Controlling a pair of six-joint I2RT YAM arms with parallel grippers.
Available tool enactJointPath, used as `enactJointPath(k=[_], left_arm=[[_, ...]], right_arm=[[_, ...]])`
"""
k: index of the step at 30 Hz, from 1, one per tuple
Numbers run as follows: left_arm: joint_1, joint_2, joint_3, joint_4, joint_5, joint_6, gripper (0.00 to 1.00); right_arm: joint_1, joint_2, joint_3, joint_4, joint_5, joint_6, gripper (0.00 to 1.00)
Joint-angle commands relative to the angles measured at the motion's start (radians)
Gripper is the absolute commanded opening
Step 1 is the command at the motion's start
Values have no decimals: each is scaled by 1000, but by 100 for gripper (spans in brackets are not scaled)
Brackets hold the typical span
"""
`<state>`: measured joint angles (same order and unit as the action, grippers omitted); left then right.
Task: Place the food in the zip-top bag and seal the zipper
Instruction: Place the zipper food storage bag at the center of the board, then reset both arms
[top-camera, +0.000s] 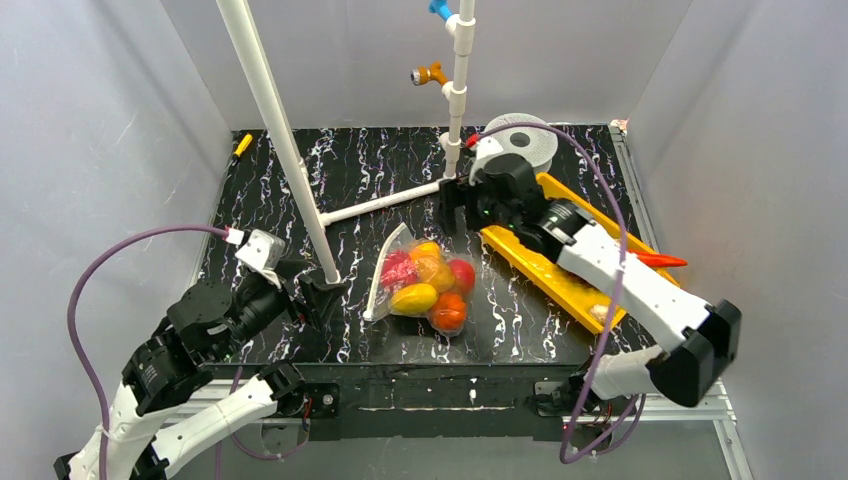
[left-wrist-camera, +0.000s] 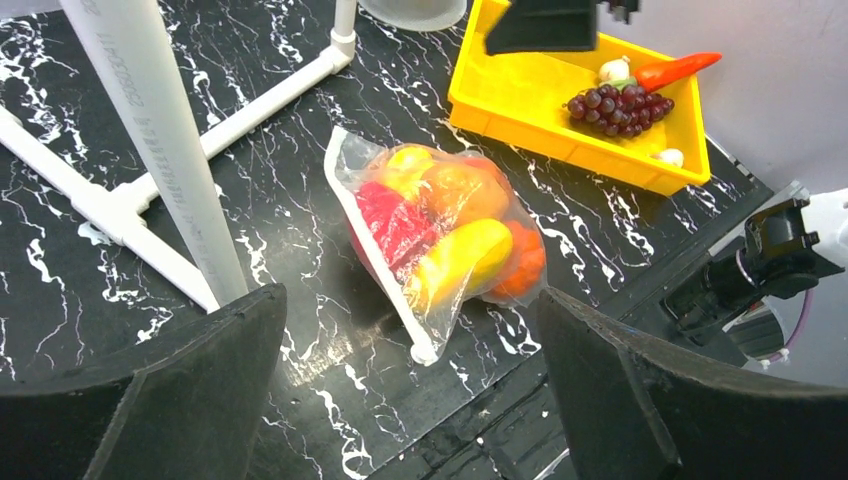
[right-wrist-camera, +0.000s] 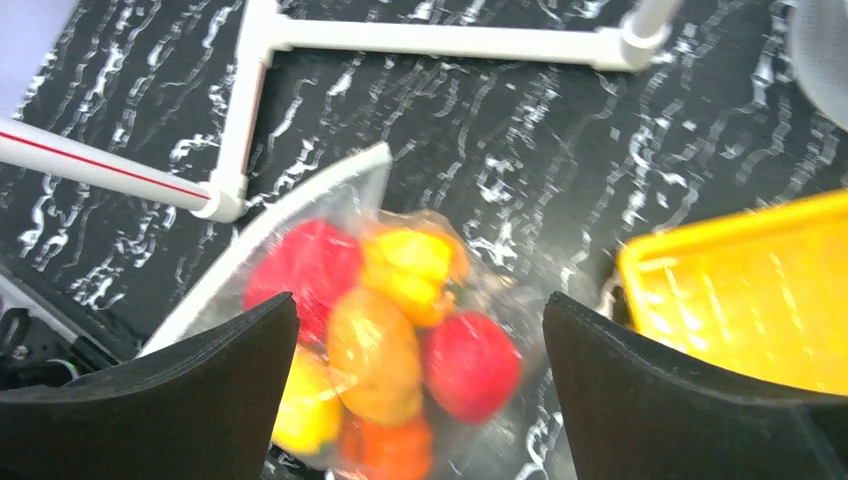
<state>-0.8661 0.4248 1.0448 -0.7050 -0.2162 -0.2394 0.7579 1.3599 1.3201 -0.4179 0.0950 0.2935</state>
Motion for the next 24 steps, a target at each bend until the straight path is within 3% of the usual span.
enactJointPath(k=[1, 14, 24], left_arm=[[2, 15, 79, 20, -43, 6, 95], [3, -64, 236, 112, -269, 156, 98], [2, -142, 281, 146, -304, 235, 98]], right_arm=[[-23, -158, -42, -105, 124, -76, 98], [-25, -669, -24, -201, 330, -196, 98], [-25, -830, 4, -226, 409, -201, 98]])
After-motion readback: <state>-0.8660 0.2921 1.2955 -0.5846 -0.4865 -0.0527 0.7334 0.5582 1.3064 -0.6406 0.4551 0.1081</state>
